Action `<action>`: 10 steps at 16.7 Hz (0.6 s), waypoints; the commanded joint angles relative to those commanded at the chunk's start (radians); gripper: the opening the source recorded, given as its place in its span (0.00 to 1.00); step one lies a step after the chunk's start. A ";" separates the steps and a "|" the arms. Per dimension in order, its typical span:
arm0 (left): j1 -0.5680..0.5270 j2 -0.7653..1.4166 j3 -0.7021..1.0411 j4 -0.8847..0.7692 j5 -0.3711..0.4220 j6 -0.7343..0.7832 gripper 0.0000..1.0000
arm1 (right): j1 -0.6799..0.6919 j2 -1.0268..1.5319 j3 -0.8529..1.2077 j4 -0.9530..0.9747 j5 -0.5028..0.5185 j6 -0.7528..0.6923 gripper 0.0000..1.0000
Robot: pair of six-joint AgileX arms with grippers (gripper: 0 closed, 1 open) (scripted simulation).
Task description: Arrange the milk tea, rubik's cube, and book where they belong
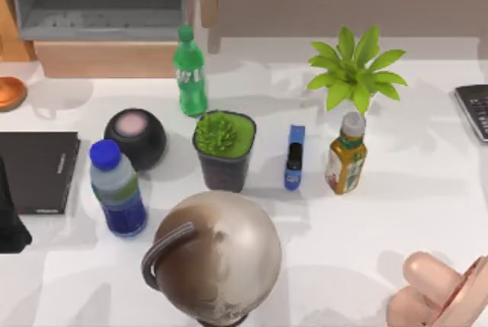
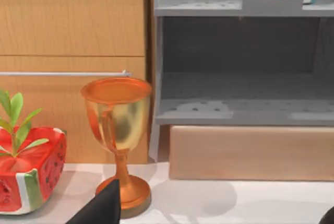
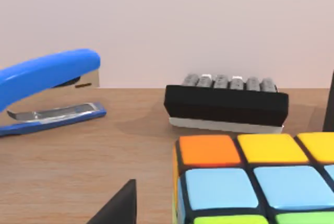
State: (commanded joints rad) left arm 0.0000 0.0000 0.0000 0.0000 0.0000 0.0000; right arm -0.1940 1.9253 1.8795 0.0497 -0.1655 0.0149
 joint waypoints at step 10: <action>0.000 0.000 0.000 0.000 0.000 0.000 1.00 | -0.007 -0.049 -0.062 0.014 -0.005 0.000 1.00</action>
State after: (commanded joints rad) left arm 0.0000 0.0000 0.0000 0.0000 0.0000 0.0000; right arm -0.2005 1.8761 1.8171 0.0639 -0.1708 0.0149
